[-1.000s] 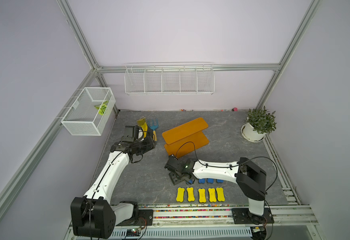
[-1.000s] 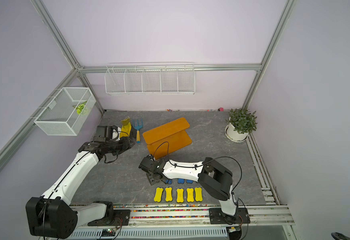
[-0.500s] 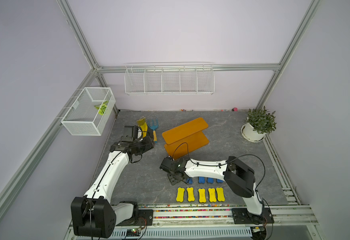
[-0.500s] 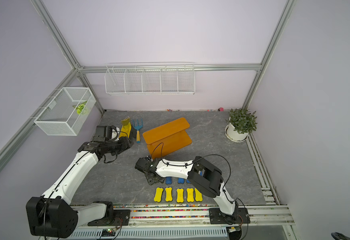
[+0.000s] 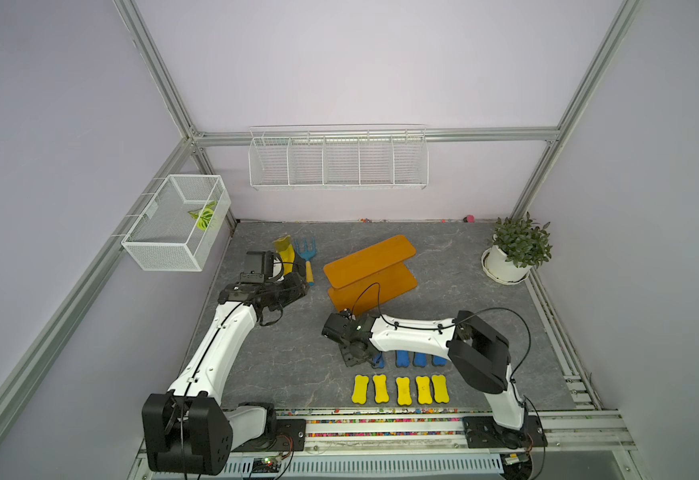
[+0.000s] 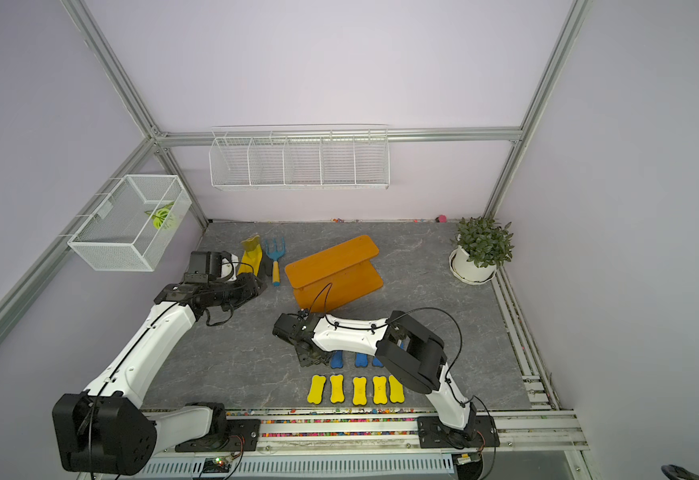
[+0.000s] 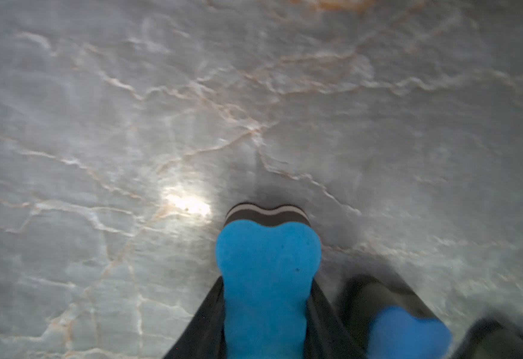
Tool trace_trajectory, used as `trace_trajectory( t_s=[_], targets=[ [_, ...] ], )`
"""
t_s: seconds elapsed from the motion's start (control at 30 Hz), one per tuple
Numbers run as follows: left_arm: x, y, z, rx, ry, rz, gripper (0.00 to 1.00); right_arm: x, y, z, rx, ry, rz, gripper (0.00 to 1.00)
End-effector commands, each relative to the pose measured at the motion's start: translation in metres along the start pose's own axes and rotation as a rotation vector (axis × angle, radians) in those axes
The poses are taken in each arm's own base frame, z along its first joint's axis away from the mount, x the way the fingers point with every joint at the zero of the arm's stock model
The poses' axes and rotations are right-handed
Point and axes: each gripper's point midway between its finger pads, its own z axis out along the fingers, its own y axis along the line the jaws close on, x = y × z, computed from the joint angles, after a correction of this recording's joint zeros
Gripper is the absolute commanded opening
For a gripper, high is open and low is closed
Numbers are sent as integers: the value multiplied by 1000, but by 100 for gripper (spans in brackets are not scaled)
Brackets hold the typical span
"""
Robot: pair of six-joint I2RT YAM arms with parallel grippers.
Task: Remove the whiteboard erasers from the shelf
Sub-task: Move the whiteboard eraser to the center of the board.
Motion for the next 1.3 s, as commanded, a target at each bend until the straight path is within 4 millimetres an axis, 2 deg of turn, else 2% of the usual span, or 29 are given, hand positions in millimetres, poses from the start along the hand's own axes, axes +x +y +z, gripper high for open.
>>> trace_trajectory(
  t_s=[0.0,0.17,0.33,0.47,0.77,0.93,1.27],
  targets=[
    [-5,1,-4,21,-26,-11,54,-5,-16,-24,42,-41,111,39],
    [0,0,2,43,8,-19,53,-6,-7,-29,32,-69,179,39],
    [-1,-4,1,60,7,-18,52,-2,-7,-30,35,-54,227,41],
    [-1,1,1,36,1,-23,52,4,-3,-26,33,-29,261,40],
    [3,-2,3,58,18,-26,50,11,8,-22,31,-1,281,39],
    [3,-2,0,58,11,-23,50,19,5,-14,56,31,298,37],
    [5,-3,1,67,19,-26,50,19,7,-6,54,62,300,39]
  ],
)
